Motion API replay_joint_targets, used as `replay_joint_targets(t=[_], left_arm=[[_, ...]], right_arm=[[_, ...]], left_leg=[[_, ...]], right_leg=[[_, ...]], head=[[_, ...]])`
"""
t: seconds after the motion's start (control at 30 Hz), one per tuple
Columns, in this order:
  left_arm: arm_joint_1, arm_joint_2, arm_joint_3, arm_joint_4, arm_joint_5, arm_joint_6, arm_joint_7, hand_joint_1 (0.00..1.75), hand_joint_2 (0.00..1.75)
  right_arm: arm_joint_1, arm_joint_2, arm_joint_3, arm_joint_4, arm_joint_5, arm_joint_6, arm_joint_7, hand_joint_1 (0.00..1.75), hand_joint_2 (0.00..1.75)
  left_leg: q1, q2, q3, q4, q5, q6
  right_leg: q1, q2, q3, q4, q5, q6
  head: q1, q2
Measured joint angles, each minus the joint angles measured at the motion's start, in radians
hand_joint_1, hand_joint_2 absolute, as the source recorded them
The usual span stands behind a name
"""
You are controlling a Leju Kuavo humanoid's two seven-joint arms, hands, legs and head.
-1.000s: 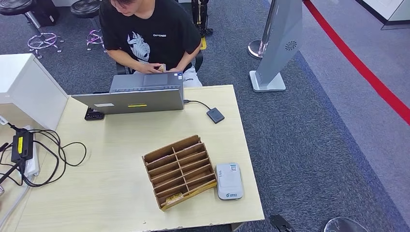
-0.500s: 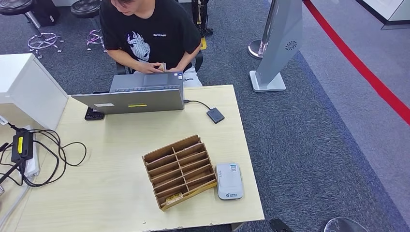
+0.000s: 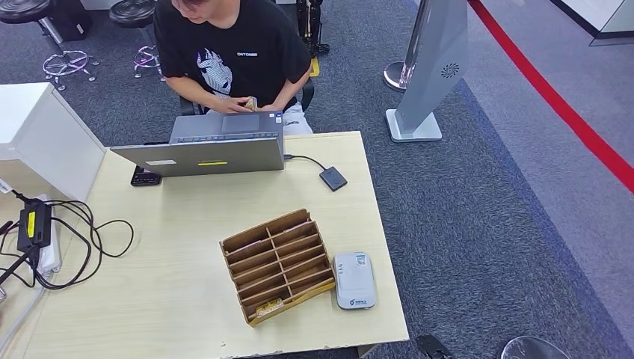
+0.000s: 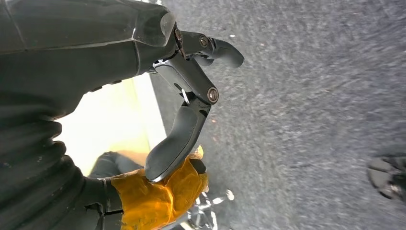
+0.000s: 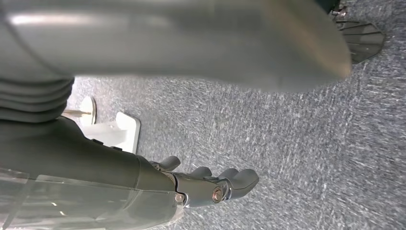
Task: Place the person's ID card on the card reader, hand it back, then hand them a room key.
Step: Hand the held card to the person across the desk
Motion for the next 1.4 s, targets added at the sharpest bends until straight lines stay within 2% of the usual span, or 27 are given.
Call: replay_joint_targets(t=[0.2, 0.4, 0.53, 0.63, 0.8, 0.9, 1.03, 1.1, 1.17, 1.3, 1.4], left_arm=[[0.001, 0.000, 0.000, 0.000, 0.022, -0.036, 0.054, 0.00, 1.75], [0.000, 0.000, -0.001, 0.000, -0.004, 0.004, 0.009, 0.00, 1.75], [-0.001, 0.000, -0.001, 0.000, 0.017, -0.038, 0.070, 0.00, 1.75], [0.001, -0.001, -0.001, 0.000, 0.025, -0.068, 0.094, 0.00, 1.75], [0.001, -0.002, -0.002, 0.000, 0.001, 0.001, 0.010, 0.00, 1.75], [-0.002, 0.000, -0.002, 0.000, 0.004, -0.012, 0.025, 0.00, 1.75], [0.000, -0.001, -0.002, 0.000, 0.002, -0.010, 0.036, 0.00, 1.75], [0.000, 0.000, -0.002, 0.000, 0.001, -0.004, 0.035, 0.00, 1.75], [-0.001, 0.001, -0.002, 0.000, 0.016, -0.030, 0.054, 0.00, 1.75], [0.001, 0.000, -0.002, 0.000, 0.016, -0.054, 0.064, 0.00, 1.75], [0.000, -0.003, -0.002, 0.000, 0.023, -0.110, 0.081, 0.00, 1.75]], right_arm=[[-0.001, 0.002, -0.013, 0.000, -0.023, 0.022, 0.014, 0.00, 0.00], [-0.005, 0.004, -0.015, 0.000, 0.018, -0.014, -0.019, 0.00, 0.00], [-0.013, 0.004, -0.018, 0.000, 0.009, 0.006, 0.008, 0.00, 1.75], [-0.010, 0.004, -0.027, 0.000, -0.001, 0.017, 0.020, 0.00, 1.75], [-0.008, 0.005, -0.032, 0.000, 0.019, 0.003, -0.004, 0.00, 1.75], [-0.006, 0.005, -0.046, 0.000, -0.001, 0.033, 0.027, 0.00, 1.75], [0.001, 0.008, -0.050, 0.000, 0.041, -0.005, -0.014, 0.00, 1.75], [-0.006, 0.009, -0.053, 0.000, 0.037, -0.002, -0.003, 0.00, 1.75], [-0.010, 0.009, -0.062, 0.000, 0.019, 0.029, 0.026, 0.00, 1.75], [-0.006, 0.011, -0.069, 0.000, 0.042, 0.029, 0.010, 0.00, 1.75], [-0.004, 0.012, -0.085, -0.001, 0.025, 0.078, 0.038, 0.00, 1.75]], left_leg=[[0.000, 0.000, 0.000, 0.000, 0.000, 0.000], [0.000, 0.000, 0.000, 0.000, 0.000, 0.000], [0.000, 0.000, 0.000, 0.000, 0.000, 0.000], [0.000, 0.000, 0.000, 0.000, 0.000, 0.000], [0.000, 0.000, 0.000, 0.000, 0.000, 0.000], [0.000, 0.000, 0.000, 0.000, 0.000, 0.000], [0.000, 0.000, 0.000, 0.000, 0.000, 0.000], [0.000, 0.000, 0.000, 0.000, 0.000, 0.000], [0.000, 0.000, 0.000, 0.000, 0.000, 0.000], [0.000, 0.000, 0.000, 0.000, 0.000, 0.000], [0.000, 0.000, 0.000, 0.000, 0.000, 0.000]], right_leg=[[0.000, 0.000, 0.000, 0.000, 0.000, 0.000], [0.000, 0.000, 0.000, 0.000, 0.000, 0.000], [0.000, 0.000, 0.000, 0.000, 0.000, 0.000], [0.000, 0.000, 0.000, 0.000, 0.000, 0.000], [0.000, 0.000, 0.000, 0.000, 0.000, 0.000], [0.000, 0.000, 0.000, 0.000, 0.000, 0.000], [0.000, 0.000, 0.000, 0.000, 0.000, 0.000], [0.000, 0.000, 0.000, 0.000, 0.000, 0.000], [0.000, 0.000, 0.000, 0.000, 0.000, 0.000], [0.000, 0.000, 0.000, 0.000, 0.000, 0.000], [0.000, 0.000, 0.001, 0.000, 0.000, 0.000]], head=[[0.000, 0.000], [0.000, 0.000], [0.000, 0.000], [0.000, 0.000], [0.000, 0.000], [0.000, 0.000], [0.000, 0.000], [0.000, 0.000], [0.000, 0.000], [0.000, 0.000], [0.000, 0.000]])
